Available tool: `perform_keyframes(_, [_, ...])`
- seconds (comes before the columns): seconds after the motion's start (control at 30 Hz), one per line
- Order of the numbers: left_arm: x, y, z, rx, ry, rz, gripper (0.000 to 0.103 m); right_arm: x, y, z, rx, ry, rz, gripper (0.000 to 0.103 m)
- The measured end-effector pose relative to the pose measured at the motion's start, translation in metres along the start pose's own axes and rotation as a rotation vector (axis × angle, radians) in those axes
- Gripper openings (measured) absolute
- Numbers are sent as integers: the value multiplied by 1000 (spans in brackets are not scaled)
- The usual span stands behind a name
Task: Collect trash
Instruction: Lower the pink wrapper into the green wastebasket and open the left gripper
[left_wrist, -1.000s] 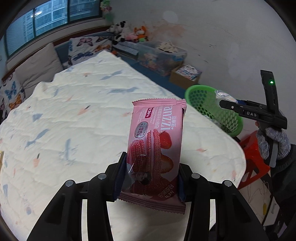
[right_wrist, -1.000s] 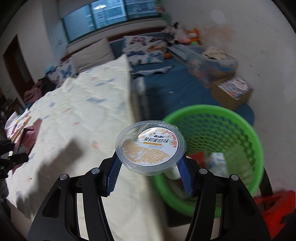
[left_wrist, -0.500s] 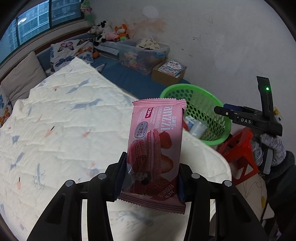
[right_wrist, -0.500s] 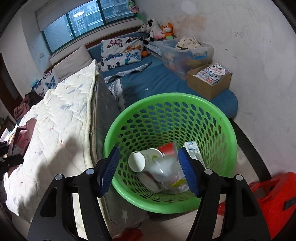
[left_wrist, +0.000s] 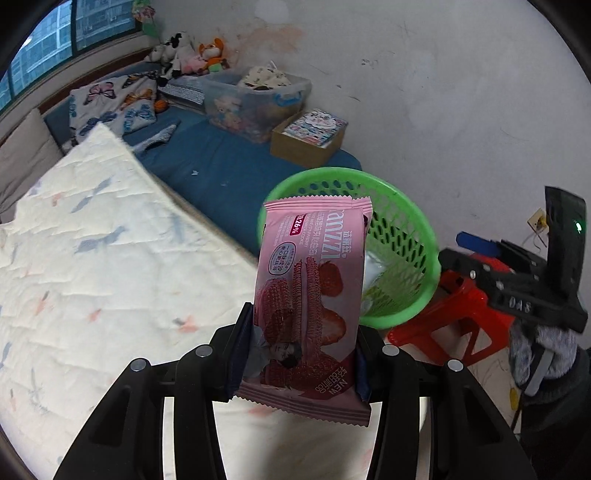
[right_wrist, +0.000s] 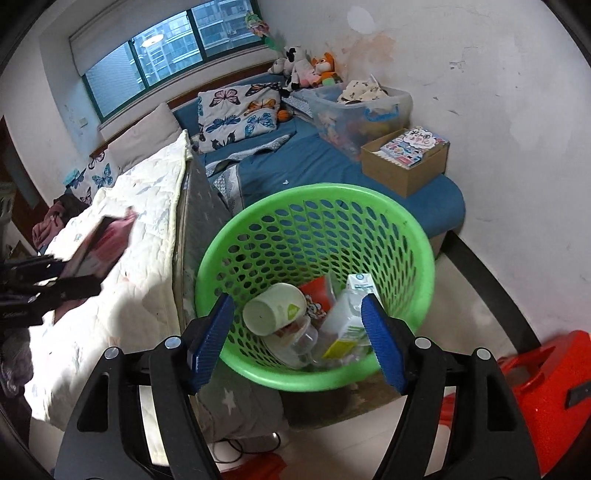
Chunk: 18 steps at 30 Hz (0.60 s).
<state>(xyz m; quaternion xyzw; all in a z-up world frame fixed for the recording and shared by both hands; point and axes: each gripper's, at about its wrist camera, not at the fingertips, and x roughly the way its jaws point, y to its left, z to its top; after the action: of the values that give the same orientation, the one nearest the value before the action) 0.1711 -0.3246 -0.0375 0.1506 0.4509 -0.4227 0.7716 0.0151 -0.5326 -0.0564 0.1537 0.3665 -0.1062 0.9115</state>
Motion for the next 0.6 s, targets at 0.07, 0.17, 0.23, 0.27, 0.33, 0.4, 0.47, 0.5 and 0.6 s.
perform_keyframes(0.07, [7,-9,6,7,8,2,45,-3,-4,-3,3,-1,-1,74])
perform_keyframes(0.17, [19,-22,15,21,20,2,45,-6,-8,-8,11,-2,-1,76])
perform_keyframes(0.23, [28,-30,22,30,28,6,46,-7,-10,-10,10,-2,-7,76])
perform_keyframes(0.27, [31,-33,25,31,30,11,46,-6,-11,-11,10,0,-6,76])
perform_keyframes(0.33, [40,-38,31,29,39,10,48,-6,-12,-13,11,4,-5,76])
perform_keyframes(0.4, [48,-44,38,29,47,8,48,-8,-14,-14,14,3,-3,77])
perform_keyframes(0.47, [53,-47,43,23,47,12,48,-9,-16,-15,16,1,-3,78])
perform_keyframes(0.5, [55,-47,45,20,48,6,49,-10,-16,-15,16,-2,-4,79])
perform_keyframes(0.6, [63,-50,50,-1,52,-9,52,-10,-19,-16,24,-4,-3,79])
